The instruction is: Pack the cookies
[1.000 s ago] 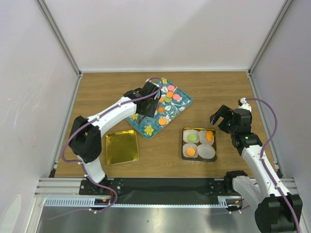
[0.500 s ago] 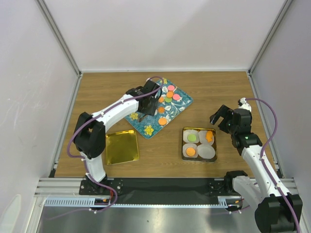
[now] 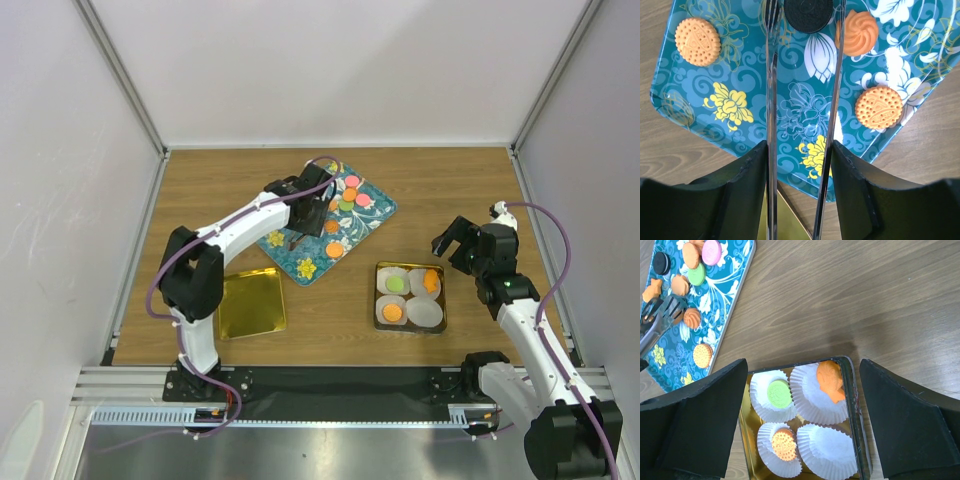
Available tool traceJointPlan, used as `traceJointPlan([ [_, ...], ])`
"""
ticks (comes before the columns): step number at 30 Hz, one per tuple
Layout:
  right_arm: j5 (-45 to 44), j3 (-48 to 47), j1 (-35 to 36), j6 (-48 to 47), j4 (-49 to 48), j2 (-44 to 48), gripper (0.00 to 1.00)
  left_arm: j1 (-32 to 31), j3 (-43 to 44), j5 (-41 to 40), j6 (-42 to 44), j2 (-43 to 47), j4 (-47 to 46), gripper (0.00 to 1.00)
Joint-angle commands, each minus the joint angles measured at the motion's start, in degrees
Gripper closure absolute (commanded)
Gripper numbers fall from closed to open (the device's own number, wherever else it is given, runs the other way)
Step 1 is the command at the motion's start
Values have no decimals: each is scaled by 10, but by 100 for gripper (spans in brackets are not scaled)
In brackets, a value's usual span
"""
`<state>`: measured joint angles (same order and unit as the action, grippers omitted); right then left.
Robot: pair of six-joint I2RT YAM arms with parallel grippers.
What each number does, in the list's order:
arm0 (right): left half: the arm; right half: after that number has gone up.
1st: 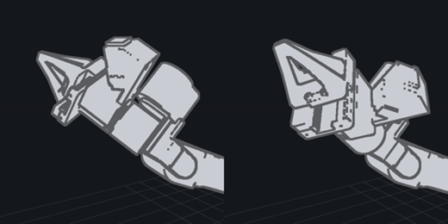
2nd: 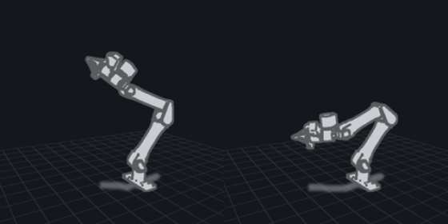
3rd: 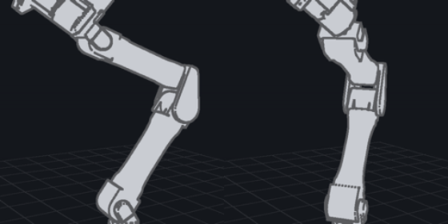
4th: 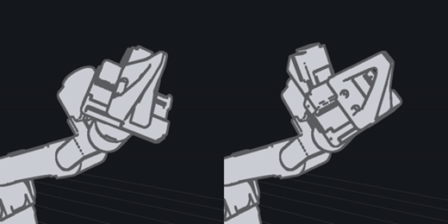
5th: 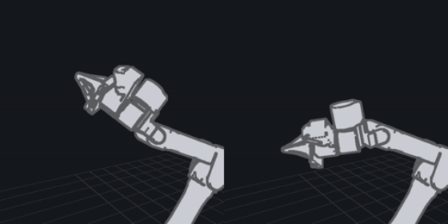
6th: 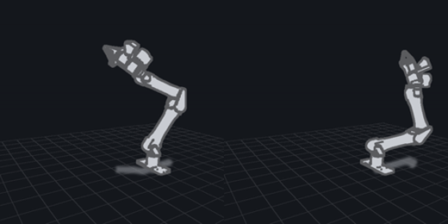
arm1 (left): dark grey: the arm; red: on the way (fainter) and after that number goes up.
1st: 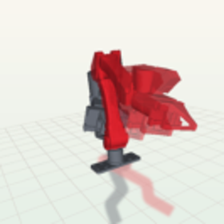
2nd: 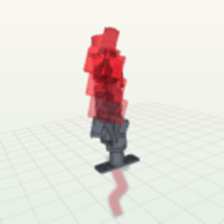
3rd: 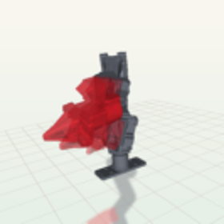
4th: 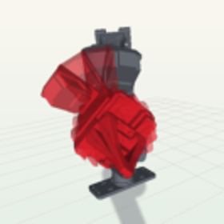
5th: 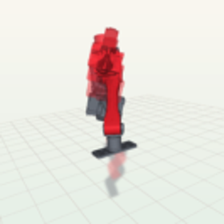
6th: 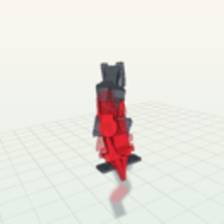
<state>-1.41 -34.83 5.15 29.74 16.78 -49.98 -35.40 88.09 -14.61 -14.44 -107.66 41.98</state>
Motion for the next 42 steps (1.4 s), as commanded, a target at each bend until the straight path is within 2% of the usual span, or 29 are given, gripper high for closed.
traceJointPlan([
  [1, 3, -8, 2, -11, -19, 4, 0, 7, 33, 4, 11, -4, -8, 44],
  [11, 4, -7, 2, -11, -18, 4, 0, 9, 39, 1, 15, 13, 1, 60],
  [18, 2, -8, 2, -11, -19, 4, 0, 9, 45, -28, 21, 72, 21, 62],
  [24, -5, -7, 2, -11, -19, 4, 0, -5, 28, -20, 20, 126, 29, 62],
  [30, -16, -9, 1, -10, -17, 0, 0, -94, -7, -33, 1, 177, 31, 62],
  [34, -31, -12, 0, -9, -10, -2, 0, -194, -33, -31, -26, 204, 18, 62],
  [37, -37, -11, -3, -8, -7, -4, 0, -264, -36, -38, -45, 206, 16, 62],
  [42, -42, -12, -7, -6, -5, -6, 0, -343, -35, -41, -69, 193, 9, 62],
])
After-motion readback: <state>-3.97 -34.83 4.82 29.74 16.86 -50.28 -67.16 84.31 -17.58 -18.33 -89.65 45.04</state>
